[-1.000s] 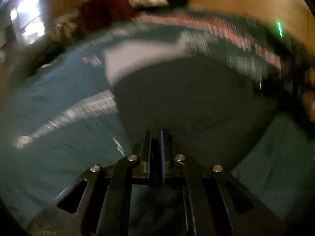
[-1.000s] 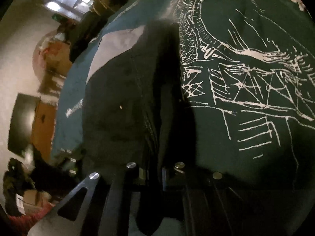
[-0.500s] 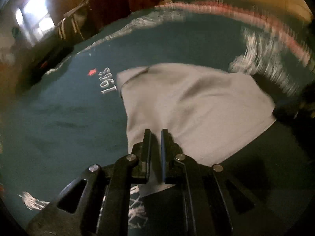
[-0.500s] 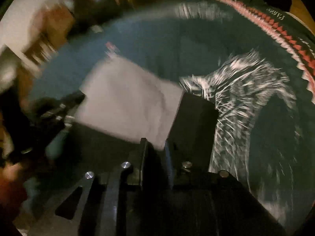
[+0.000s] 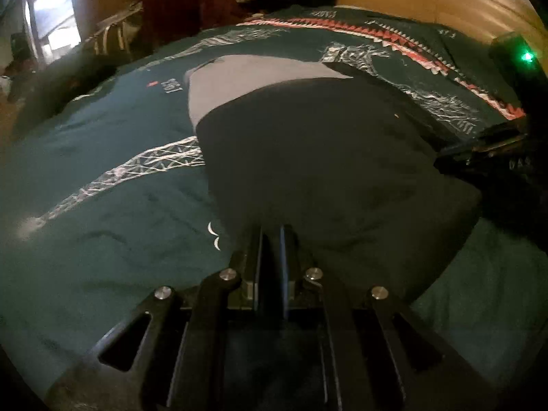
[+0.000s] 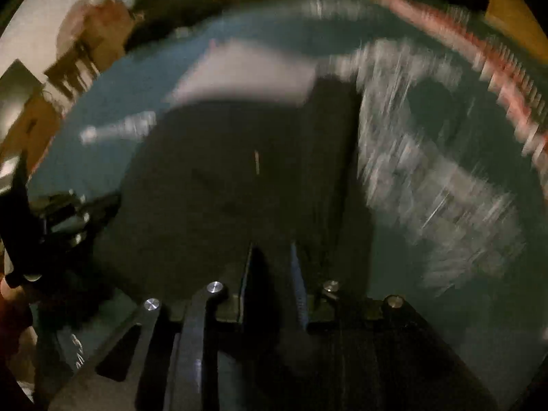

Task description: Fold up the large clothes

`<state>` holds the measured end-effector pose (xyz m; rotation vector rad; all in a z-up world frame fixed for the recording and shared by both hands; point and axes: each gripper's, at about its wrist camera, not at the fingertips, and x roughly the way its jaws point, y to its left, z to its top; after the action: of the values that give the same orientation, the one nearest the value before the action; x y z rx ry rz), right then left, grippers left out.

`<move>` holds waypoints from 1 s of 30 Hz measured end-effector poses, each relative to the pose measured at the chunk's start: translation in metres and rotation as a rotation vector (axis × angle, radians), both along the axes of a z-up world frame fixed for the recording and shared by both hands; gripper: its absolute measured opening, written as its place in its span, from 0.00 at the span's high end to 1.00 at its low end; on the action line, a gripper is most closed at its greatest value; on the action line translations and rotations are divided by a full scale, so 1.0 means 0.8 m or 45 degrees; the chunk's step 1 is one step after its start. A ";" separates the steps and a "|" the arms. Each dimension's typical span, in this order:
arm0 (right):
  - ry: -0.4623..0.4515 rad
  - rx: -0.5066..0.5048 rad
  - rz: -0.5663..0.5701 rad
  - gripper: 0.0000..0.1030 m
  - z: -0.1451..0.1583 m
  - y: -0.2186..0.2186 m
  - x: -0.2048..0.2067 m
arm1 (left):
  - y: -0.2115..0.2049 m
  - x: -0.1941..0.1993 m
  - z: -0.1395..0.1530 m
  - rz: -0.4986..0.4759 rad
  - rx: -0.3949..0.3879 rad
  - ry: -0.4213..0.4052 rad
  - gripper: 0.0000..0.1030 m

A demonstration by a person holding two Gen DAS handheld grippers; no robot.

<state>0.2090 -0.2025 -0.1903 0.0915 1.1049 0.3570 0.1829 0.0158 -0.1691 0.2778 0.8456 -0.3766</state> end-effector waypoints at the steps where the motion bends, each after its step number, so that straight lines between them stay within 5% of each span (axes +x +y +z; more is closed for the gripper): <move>1: -0.022 -0.035 -0.006 0.76 -0.004 0.005 -0.003 | -0.002 0.000 0.007 0.028 0.017 0.005 0.92; 4: -0.096 -0.123 -0.011 0.70 0.034 0.010 -0.016 | 0.005 -0.036 0.044 0.103 -0.030 -0.047 0.90; 5: -0.145 -0.110 -0.018 0.64 0.049 0.009 -0.028 | 0.008 -0.051 0.049 0.129 -0.029 -0.063 0.79; 6: -0.183 -0.102 -0.030 0.56 0.062 0.008 -0.041 | 0.014 -0.069 0.053 0.175 -0.042 -0.072 0.52; 8: -0.248 -0.104 -0.105 0.13 0.081 0.003 -0.086 | 0.022 -0.079 0.050 0.251 -0.051 -0.091 0.21; 13: -0.183 -0.124 -0.202 0.08 0.053 0.006 -0.169 | 0.027 -0.111 0.011 0.365 -0.024 -0.037 0.18; 17: -0.086 -0.228 -0.234 0.09 -0.001 0.012 -0.188 | 0.029 -0.103 -0.040 0.391 0.005 0.131 0.09; 19: -0.073 -0.240 -0.246 0.05 -0.018 0.011 -0.191 | 0.037 -0.104 -0.042 0.420 -0.028 0.115 0.00; 23: -0.051 -0.253 -0.262 0.00 -0.026 0.008 -0.187 | 0.042 -0.092 -0.046 0.448 -0.079 0.138 0.00; 30: 0.021 -0.260 -0.247 0.00 -0.030 0.006 -0.169 | 0.031 -0.084 -0.034 0.463 -0.015 0.218 0.00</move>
<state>0.0737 -0.1975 -0.2139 0.0202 1.1325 0.0695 0.1154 0.0407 -0.1965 0.0768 1.0398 -0.0653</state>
